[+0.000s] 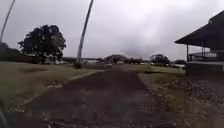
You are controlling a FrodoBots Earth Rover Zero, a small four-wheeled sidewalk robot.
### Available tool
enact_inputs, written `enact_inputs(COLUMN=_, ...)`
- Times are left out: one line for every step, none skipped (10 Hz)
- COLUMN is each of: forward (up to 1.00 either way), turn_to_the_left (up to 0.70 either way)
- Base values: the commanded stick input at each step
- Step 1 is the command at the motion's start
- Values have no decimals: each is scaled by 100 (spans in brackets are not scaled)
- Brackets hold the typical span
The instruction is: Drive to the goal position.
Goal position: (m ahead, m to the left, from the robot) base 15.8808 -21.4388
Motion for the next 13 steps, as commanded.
enact_inputs(forward=100, turn_to_the_left=0)
enact_inputs(forward=100, turn_to_the_left=0)
enact_inputs(forward=100, turn_to_the_left=0)
enact_inputs(forward=100, turn_to_the_left=0)
enact_inputs(forward=100, turn_to_the_left=0)
enact_inputs(forward=100, turn_to_the_left=0)
enact_inputs(forward=100, turn_to_the_left=-1)
enact_inputs(forward=100, turn_to_the_left=-21)
enact_inputs(forward=100, turn_to_the_left=-38)
enact_inputs(forward=100, turn_to_the_left=-39)
enact_inputs(forward=100, turn_to_the_left=-40)
enact_inputs(forward=100, turn_to_the_left=-40)
enact_inputs(forward=100, turn_to_the_left=-20)
